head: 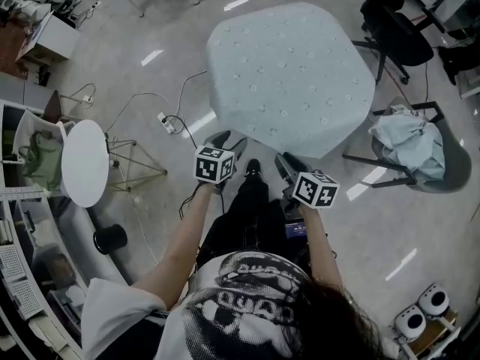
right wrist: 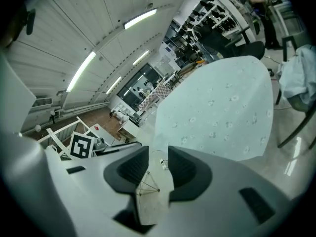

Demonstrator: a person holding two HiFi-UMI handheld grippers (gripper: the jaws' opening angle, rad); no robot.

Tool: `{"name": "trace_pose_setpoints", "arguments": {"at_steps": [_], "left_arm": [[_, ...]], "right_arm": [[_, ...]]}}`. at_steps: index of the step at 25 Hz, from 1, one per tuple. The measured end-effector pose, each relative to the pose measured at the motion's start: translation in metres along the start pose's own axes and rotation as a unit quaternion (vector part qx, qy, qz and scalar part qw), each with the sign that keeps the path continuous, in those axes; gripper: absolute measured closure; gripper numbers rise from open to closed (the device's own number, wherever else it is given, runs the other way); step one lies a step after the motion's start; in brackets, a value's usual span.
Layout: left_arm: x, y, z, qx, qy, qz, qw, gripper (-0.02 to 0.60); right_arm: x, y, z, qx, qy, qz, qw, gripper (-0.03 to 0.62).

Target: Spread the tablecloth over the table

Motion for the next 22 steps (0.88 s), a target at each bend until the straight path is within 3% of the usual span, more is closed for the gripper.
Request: {"name": "trace_pose_setpoints", "arguments": {"at_steps": [7,13,22], "left_arm": [[-0.012,0.032,-0.053,0.05,0.004,-0.037,0.9981,0.353],[-0.008,0.051,-0.099,0.094,0.008,-0.043,0.9946,0.358],[-0.022,0.07,-0.128,0.137,-0.008,-0.058,0.9888,0.362]], "right_arm": [[-0.006,0.044,0.012,-0.007,0.044,-0.025,0.999,0.472],[-0.013,0.074,0.015,-0.01,0.005,-0.064,0.998,0.473],[-0.015,0.095,0.026,-0.015,0.003,-0.098,0.995,0.49]]}}
Point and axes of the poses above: the fingertips, and each gripper's own axes: y backward along the fingers, z to its left, x out of its underside, the point moved 8 cm from there along y, backward along the fingers, and after that the axes turned 14 degrees about -z, right-handed, at the moved point
